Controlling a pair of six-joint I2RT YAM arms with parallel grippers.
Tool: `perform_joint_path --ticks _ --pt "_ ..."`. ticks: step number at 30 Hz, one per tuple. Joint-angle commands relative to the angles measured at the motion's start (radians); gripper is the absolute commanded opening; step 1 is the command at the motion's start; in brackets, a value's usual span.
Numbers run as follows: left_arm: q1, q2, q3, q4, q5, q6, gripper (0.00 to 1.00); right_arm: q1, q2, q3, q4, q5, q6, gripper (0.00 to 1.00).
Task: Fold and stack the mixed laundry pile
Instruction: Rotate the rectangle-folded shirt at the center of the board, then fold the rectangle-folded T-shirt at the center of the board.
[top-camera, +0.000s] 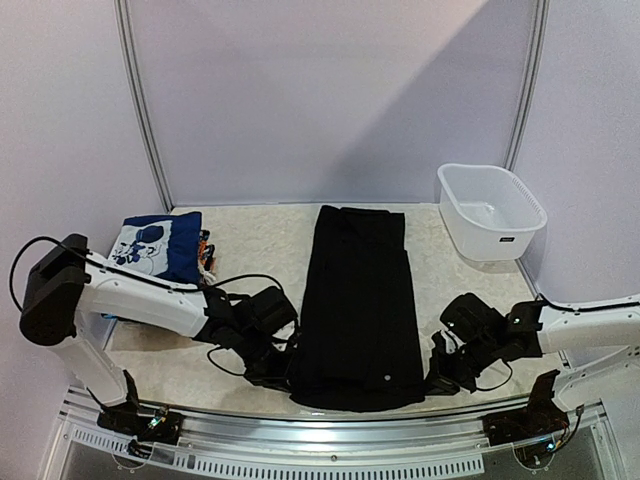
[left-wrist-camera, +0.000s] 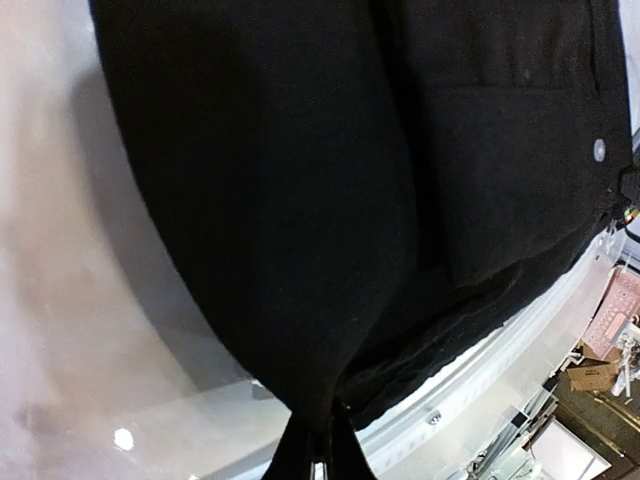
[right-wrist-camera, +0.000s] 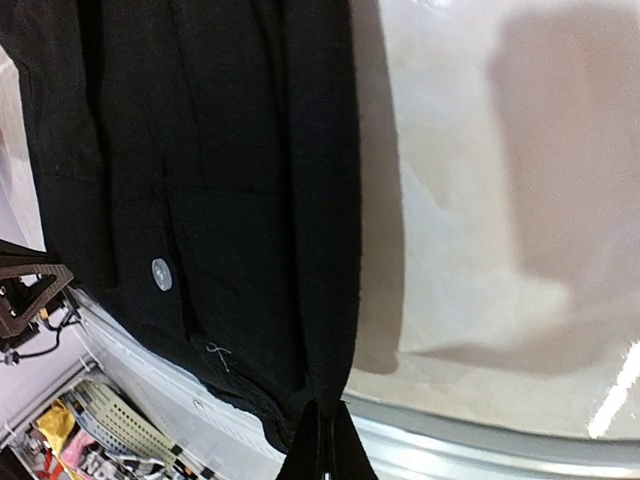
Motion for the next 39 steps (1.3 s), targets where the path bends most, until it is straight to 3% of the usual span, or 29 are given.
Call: perform_joint_path --ticks 1,8,13,22,32,39 --pt "-0.097 -0.040 0.010 -0.038 -0.101 -0.119 0.00 0.007 -0.089 -0.019 -0.202 -0.021 -0.061 0.00" --pt "-0.162 -0.068 0.078 -0.101 -0.176 -0.176 0.00 0.006 -0.276 -0.065 -0.236 -0.028 -0.018 0.00" --pt "-0.152 -0.063 0.166 -0.182 -0.193 -0.123 0.00 0.007 -0.326 -0.049 -0.244 0.009 0.002 0.00" --pt "-0.060 -0.061 0.410 -0.412 -0.226 -0.013 0.00 0.004 -0.229 0.242 -0.472 0.210 -0.083 0.00" --pt "0.063 -0.072 0.526 -0.411 -0.187 -0.009 0.00 -0.061 -0.073 0.527 -0.572 0.317 -0.201 0.00" --pt "0.143 -0.032 0.583 -0.379 -0.159 0.016 0.00 -0.161 0.035 0.653 -0.578 0.302 -0.296 0.00"
